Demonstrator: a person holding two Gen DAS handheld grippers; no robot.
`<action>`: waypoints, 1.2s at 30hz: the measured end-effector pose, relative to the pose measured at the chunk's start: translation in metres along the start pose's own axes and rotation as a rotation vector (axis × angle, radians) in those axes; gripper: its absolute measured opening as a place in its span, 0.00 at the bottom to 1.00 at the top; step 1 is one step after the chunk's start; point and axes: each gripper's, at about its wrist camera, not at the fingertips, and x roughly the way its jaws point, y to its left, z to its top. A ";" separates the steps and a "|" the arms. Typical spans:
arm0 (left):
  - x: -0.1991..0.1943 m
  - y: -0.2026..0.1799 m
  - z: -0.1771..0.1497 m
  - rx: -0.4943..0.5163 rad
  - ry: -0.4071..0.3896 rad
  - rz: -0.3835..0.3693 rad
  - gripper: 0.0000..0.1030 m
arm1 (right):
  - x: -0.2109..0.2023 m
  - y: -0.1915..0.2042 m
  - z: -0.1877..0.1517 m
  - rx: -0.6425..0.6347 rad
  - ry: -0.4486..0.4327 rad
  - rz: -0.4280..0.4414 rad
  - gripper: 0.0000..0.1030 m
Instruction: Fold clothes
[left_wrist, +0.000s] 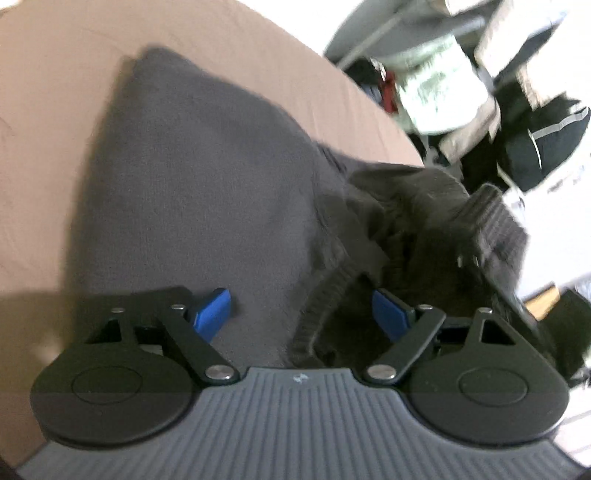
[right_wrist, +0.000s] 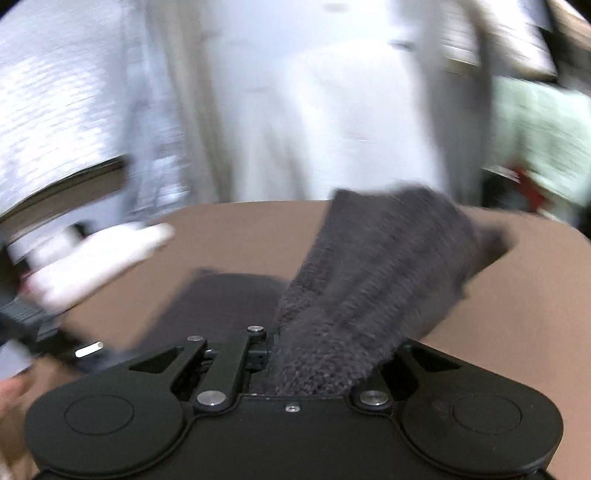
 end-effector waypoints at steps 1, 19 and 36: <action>-0.007 0.004 0.002 0.006 -0.026 0.027 0.82 | 0.002 0.021 0.000 -0.066 0.003 0.052 0.13; -0.023 0.043 0.010 -0.008 -0.089 0.085 0.80 | 0.038 0.083 -0.014 -0.176 0.097 0.151 0.13; -0.020 0.058 0.012 -0.019 -0.068 0.028 0.81 | 0.042 0.061 0.005 -0.166 0.157 -0.015 0.13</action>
